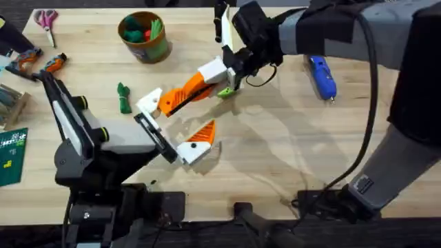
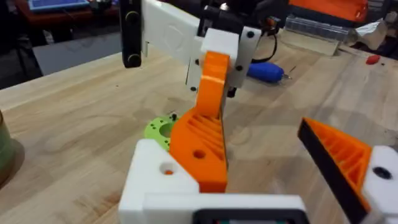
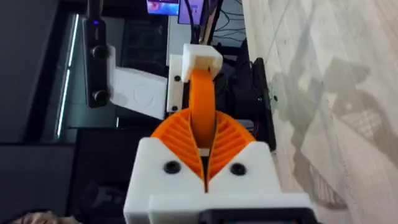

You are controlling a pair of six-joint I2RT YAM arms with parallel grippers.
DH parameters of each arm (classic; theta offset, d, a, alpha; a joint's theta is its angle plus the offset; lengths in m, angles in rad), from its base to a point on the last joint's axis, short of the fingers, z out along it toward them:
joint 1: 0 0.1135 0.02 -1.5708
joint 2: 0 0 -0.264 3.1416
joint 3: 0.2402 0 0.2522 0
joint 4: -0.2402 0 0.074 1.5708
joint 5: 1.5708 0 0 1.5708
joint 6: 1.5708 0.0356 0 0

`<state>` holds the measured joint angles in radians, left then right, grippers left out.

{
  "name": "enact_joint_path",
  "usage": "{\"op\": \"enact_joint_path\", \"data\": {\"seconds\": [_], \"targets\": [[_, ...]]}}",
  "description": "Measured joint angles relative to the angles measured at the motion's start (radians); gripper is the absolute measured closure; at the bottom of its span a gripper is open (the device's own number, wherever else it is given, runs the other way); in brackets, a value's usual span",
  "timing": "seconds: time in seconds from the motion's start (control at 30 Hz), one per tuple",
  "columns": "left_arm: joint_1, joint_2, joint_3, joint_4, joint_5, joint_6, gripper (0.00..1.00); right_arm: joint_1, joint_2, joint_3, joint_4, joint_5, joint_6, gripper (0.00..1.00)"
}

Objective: Pick up the gripper from the table and insert it into the empty holder that is missing its gripper. Then pick up a screw, insert it into the mounting hole, and use the screwdriver to tighten it. Finally, clean up the table by picking up the vegetable and placing it into the bucket.

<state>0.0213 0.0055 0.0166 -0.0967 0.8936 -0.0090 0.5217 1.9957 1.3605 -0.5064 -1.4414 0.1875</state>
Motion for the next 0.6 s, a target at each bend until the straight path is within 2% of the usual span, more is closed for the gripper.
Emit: {"op": "enact_joint_path", "data": {"seconds": [0.4,0.6], "targets": [[0.01,0.0,0.0,0.002,-0.028,0.0,0.024,0.013,0.001,0.0,0.116,0.012,0.098,0.991],[0.01,0.0,0.0,0.002,-0.027,0.0,0.024,0.013,0.001,0.0,0.121,0.015,0.066,0.992]]}}
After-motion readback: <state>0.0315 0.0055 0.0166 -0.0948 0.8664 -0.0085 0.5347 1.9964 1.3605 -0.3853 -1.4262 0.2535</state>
